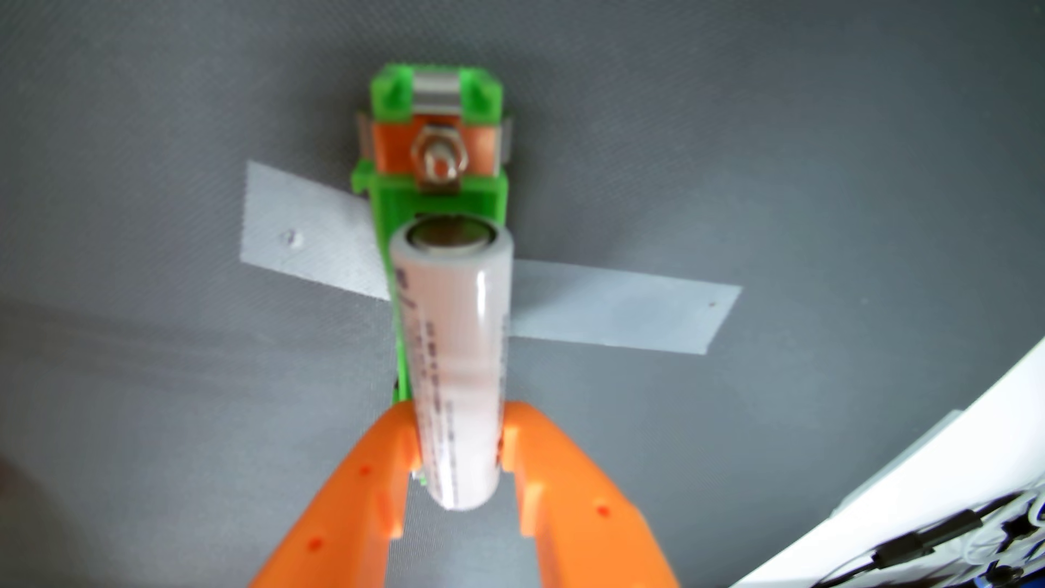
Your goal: Insert Battery
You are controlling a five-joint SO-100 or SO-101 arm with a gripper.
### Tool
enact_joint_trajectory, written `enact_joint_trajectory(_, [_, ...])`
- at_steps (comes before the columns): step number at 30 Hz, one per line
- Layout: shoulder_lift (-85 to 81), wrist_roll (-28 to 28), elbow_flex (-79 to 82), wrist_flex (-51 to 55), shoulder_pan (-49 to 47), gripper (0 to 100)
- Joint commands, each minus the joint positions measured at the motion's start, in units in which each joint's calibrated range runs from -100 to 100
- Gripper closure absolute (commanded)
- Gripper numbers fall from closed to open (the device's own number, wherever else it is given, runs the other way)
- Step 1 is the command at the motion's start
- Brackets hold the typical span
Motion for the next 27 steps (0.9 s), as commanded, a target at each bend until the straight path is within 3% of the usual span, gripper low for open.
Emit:
enact_joint_trajectory(1, [-0.2, 0.3, -0.1, -0.3, 0.5, 95])
enact_joint_trajectory(7, [-0.2, 0.3, -0.1, -0.3, 0.4, 87])
enact_joint_trajectory(27, [-1.0, 0.3, -0.4, 0.3, -0.5, 86])
